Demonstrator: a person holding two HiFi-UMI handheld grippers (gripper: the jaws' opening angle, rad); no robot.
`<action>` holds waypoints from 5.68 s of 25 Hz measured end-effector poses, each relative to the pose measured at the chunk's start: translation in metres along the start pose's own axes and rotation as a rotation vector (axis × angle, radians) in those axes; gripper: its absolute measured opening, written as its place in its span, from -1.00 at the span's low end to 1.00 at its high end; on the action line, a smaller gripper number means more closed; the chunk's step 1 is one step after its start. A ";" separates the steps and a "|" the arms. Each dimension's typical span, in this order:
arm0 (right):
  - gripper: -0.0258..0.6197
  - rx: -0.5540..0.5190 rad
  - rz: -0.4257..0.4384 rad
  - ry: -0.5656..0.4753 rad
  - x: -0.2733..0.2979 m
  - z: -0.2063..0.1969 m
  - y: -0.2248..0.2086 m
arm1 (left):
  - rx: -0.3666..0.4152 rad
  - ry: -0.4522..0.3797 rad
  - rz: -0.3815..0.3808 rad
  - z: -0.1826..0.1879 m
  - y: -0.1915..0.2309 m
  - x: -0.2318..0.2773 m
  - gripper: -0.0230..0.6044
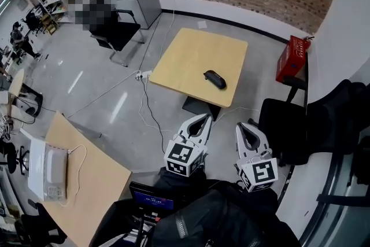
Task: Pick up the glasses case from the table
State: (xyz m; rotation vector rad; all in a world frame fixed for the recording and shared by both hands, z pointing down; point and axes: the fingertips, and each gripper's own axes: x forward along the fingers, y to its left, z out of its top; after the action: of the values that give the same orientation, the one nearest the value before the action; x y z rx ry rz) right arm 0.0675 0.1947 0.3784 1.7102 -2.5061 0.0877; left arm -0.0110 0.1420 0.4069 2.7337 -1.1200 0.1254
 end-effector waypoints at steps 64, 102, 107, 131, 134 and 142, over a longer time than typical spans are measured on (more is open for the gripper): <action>-0.91 0.092 0.144 0.088 0.282 -0.021 -0.170 | 0.009 0.120 0.111 0.026 0.185 0.261 -0.93; -0.82 0.112 0.246 0.743 0.373 -0.287 -0.148 | -0.281 0.586 0.154 -0.207 0.277 0.263 -0.93; -0.48 0.063 0.246 0.827 0.379 -0.324 -0.156 | -0.300 0.611 0.158 -0.223 0.280 0.259 -0.93; 0.11 -0.050 0.284 1.010 0.411 -0.419 -0.165 | -0.332 0.674 0.190 -0.269 0.291 0.235 -0.93; 0.12 -0.034 0.278 1.021 0.412 -0.422 -0.167 | -0.334 0.673 0.193 -0.269 0.292 0.235 -0.93; 0.14 0.002 0.266 1.041 0.416 -0.426 -0.169 | -0.336 0.679 0.193 -0.269 0.292 0.233 -0.93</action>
State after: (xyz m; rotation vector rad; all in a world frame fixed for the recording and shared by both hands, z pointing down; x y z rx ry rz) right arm 0.0983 -0.2061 0.8491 0.9021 -1.8622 0.7696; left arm -0.0525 -0.1671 0.7449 2.0302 -1.0633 0.7505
